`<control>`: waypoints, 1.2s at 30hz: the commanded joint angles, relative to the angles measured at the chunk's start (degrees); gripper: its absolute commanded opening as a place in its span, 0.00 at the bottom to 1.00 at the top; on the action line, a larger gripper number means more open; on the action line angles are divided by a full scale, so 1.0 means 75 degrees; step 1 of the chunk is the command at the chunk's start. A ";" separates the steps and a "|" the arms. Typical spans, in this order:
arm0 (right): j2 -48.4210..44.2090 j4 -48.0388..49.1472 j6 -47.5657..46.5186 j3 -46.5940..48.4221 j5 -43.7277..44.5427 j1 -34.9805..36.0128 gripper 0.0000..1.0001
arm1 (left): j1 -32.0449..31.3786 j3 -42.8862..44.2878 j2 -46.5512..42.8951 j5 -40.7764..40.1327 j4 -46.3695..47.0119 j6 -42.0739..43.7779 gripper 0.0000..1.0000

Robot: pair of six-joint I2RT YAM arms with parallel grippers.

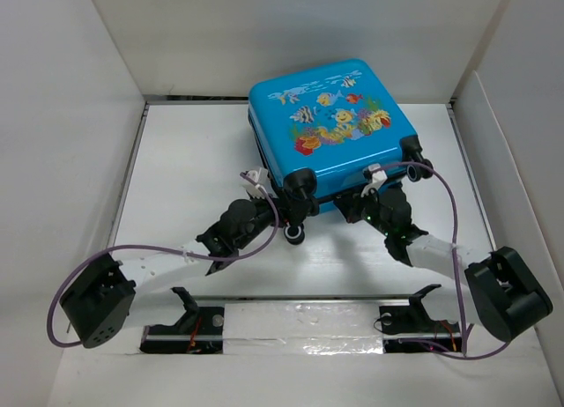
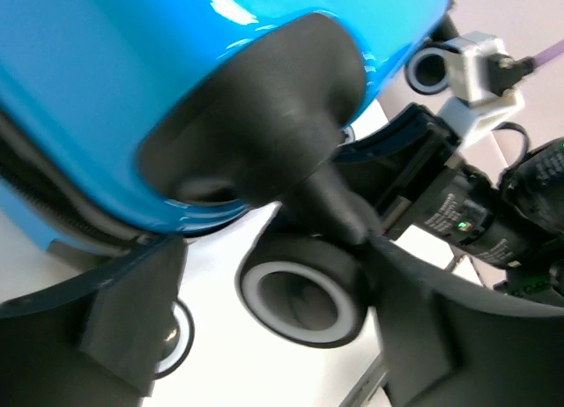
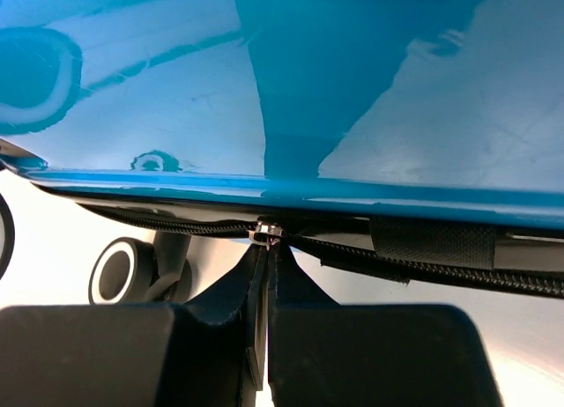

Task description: Pack the luggage

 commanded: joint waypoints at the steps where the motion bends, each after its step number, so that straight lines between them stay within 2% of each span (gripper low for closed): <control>1: -0.0132 0.1310 0.0166 -0.0062 0.0263 0.0186 0.00 | -0.0010 0.0457 0.0118 0.0100 0.0772 -0.0022 0.75; 4: -0.0484 0.0866 0.0037 -0.0051 0.0602 0.0654 0.00 | -0.0010 0.0761 0.0387 0.0368 0.0889 -0.0011 0.55; 7: -0.0789 0.0397 -0.0057 0.0031 0.1282 0.1545 0.00 | -0.0010 0.0961 0.0681 0.0649 0.1123 -0.0139 0.50; 8: -0.0870 0.0164 -0.0057 0.0043 0.1840 0.1779 0.00 | -0.0010 0.0996 0.0786 0.0697 0.1286 -0.0267 0.48; 12: -0.1292 -0.0703 -0.0091 0.0147 0.2618 0.2822 0.00 | -0.0010 0.1184 0.0915 0.0698 0.1382 -0.0339 0.47; 15: -0.1726 -0.1442 -0.0173 0.0230 0.2854 0.3116 0.00 | -0.0010 0.1266 0.0892 0.0698 0.1358 -0.0327 0.47; 19: -0.2743 -0.3524 -0.0232 0.0674 0.4021 0.3223 0.00 | -0.0010 0.1302 0.0834 0.0546 0.1230 -0.0350 0.47; 23: -0.3307 -0.4441 -0.0607 0.0910 0.4472 0.2990 0.00 | -0.0010 0.1220 0.0927 0.0627 0.1323 -0.0455 0.47; 27: -0.3042 -0.4083 -0.0586 0.0981 0.2845 0.3070 0.00 | -0.0010 0.1289 0.1149 0.0779 0.1475 -0.0549 0.47; 30: -0.2189 -0.2491 0.0010 0.0688 0.2069 0.3688 0.00 | -0.0010 0.1489 0.1349 0.1201 0.1651 -0.0643 0.47; 33: -0.1669 -0.1329 0.0364 0.0582 0.2360 0.4264 0.00 | -0.0010 0.1629 0.1396 0.1366 0.1769 -0.0714 0.47; 36: -0.1702 -0.1804 0.0400 0.0652 0.3541 0.4348 0.00 | -0.0010 0.1641 0.1268 0.1354 0.1698 -0.0702 0.47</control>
